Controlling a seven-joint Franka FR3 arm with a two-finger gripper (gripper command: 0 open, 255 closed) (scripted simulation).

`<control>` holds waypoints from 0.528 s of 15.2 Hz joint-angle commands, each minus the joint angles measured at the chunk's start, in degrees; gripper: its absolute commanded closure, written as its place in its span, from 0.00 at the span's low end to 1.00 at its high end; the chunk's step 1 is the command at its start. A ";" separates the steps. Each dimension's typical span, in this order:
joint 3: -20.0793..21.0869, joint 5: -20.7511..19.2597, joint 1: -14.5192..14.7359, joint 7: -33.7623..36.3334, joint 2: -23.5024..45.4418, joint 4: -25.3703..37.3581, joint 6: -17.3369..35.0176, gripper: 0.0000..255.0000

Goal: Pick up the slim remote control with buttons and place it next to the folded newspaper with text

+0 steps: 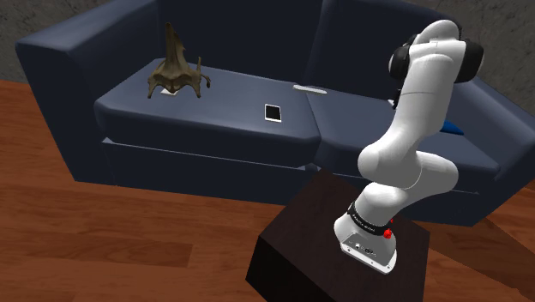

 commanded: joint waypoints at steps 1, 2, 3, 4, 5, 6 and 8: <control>0.22 0.44 -0.42 -0.54 0.76 -0.36 1.08 1.00; 0.29 0.55 -0.37 -0.63 0.92 -0.91 1.75 1.00; 0.37 0.68 -0.32 -0.72 1.09 -1.44 2.41 1.00; 0.45 0.80 -0.29 -0.81 1.27 -1.95 3.06 1.00; 0.53 0.94 -0.26 -0.91 1.47 -2.44 3.71 1.00; 0.62 1.08 -0.24 -1.01 1.67 -2.91 4.35 1.00; 0.82 1.38 -0.22 -1.21 2.12 -3.80 5.61 1.00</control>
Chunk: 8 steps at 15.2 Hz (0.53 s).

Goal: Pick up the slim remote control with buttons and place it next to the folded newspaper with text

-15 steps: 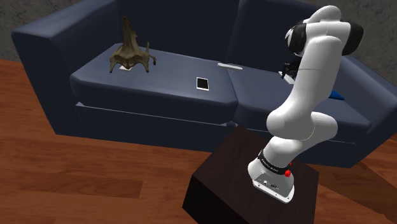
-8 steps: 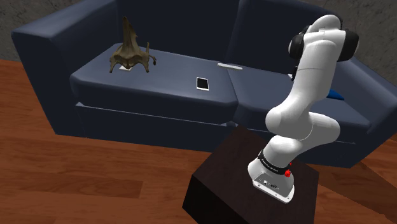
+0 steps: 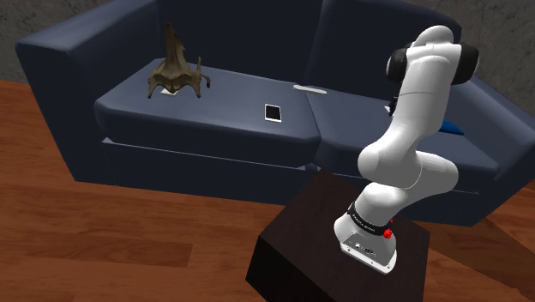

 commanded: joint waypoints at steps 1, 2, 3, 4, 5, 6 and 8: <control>0.17 0.29 0.05 -0.24 0.37 -1.06 1.41 1.00; 0.28 0.46 0.04 -0.34 0.62 -1.47 2.02 1.00; 0.39 0.62 0.03 -0.45 0.88 -1.85 2.63 1.00; 0.51 0.79 0.01 -0.55 1.15 -2.22 3.23 1.00; 0.63 0.97 -0.01 -0.66 1.43 -2.57 3.82 1.00; 0.75 1.15 -0.04 -0.76 1.70 -2.89 4.39 1.00; 0.75 1.14 -0.04 -0.76 1.70 -2.89 4.39 1.00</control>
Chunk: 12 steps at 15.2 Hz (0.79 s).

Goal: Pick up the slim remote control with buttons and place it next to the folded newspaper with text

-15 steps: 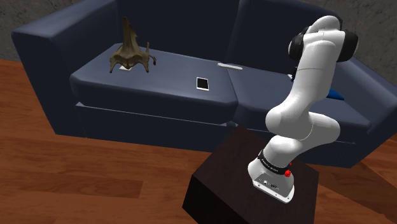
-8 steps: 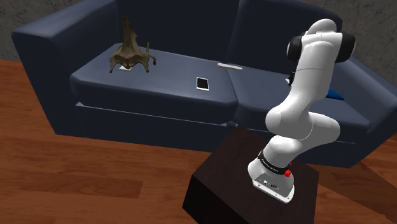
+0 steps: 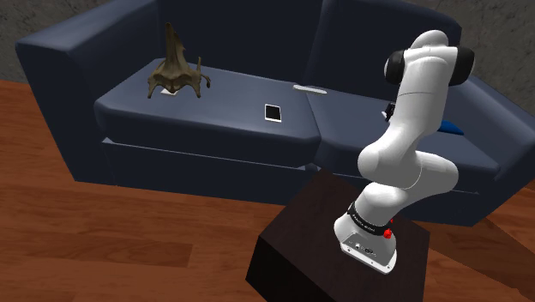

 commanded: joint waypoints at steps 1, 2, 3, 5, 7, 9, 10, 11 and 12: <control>0.00 0.03 0.02 -0.05 -0.02 -0.20 0.21 1.00; 0.00 0.03 0.02 -0.05 -0.02 -0.20 0.21 1.00; 0.00 0.03 0.02 -0.05 -0.02 -0.20 0.21 1.00; 0.00 0.03 0.02 -0.05 -0.02 -0.20 0.21 1.00; 0.00 0.03 0.02 -0.05 -0.03 -0.20 0.22 0.00; 0.00 0.02 0.02 -0.05 -0.03 -0.20 0.21 0.00; 0.00 0.02 0.02 -0.05 -0.03 -0.20 0.21 0.00; 0.00 0.02 0.02 -0.05 -0.03 -0.20 0.21 0.00; 0.00 0.02 0.02 -0.05 -0.03 -0.20 0.21 0.00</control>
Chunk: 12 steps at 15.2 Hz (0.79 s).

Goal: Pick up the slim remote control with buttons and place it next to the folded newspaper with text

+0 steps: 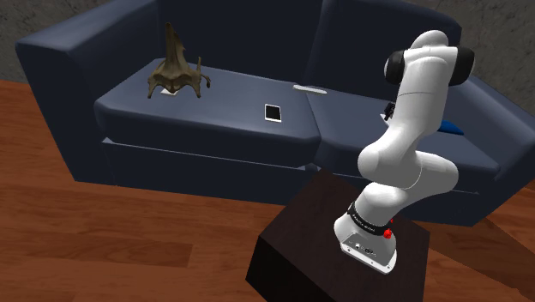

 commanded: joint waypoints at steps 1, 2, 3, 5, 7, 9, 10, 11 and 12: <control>-0.30 -0.44 0.08 0.28 -0.70 0.86 -1.47 0.00; -0.58 -0.86 0.12 0.56 -1.35 1.82 -2.99 0.00; -0.82 -1.25 0.12 0.83 -1.94 2.88 -4.54 0.00; -1.00 -1.53 0.10 1.03 -2.35 3.80 -5.80 0.00; -1.01 -1.53 0.10 1.03 -2.35 3.80 -5.80 0.00; -1.01 -1.53 0.10 1.03 -2.35 3.80 -5.80 0.00; -1.01 -1.53 0.10 1.03 -2.35 3.80 -5.80 0.00; -1.01 -1.53 0.10 1.03 -2.35 3.80 -5.80 0.00; -1.01 -1.53 0.10 1.03 -2.35 3.80 -5.80 0.00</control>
